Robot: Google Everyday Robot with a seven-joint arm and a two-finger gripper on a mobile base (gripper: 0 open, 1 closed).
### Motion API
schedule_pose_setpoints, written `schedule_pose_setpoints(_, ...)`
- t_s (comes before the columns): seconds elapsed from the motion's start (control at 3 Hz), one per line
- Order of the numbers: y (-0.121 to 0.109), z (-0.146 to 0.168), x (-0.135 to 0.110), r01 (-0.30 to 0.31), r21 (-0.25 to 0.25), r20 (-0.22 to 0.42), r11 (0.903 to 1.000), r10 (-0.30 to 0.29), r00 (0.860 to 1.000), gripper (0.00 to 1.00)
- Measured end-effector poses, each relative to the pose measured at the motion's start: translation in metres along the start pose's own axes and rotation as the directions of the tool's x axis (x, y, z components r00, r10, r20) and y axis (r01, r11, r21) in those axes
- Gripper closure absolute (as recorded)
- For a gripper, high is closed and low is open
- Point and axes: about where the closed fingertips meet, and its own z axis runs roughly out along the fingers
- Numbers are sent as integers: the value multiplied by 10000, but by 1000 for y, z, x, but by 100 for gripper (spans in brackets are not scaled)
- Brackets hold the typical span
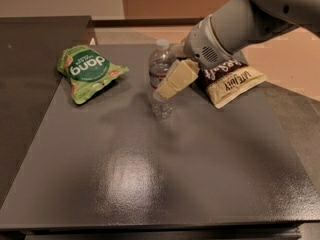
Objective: Knock water bottle over
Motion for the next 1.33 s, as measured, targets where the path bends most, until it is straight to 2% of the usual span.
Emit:
schedule_pose_setpoints(0.33, 2, 8, -4, 5, -431, 275, 9991, 7, 9996, 41)
schedule_pose_setpoints(0.67, 5, 7, -7, 6, -653, 499, 9979, 27, 9988, 64)
schedule_pose_setpoints(1.0, 11, -2, -12, 233, -737, 322, 9970, -210, 9993, 87)
schedule_pose_setpoints(1.33, 15, -9, -15, 390, -783, 171, 9962, -377, 9991, 100)
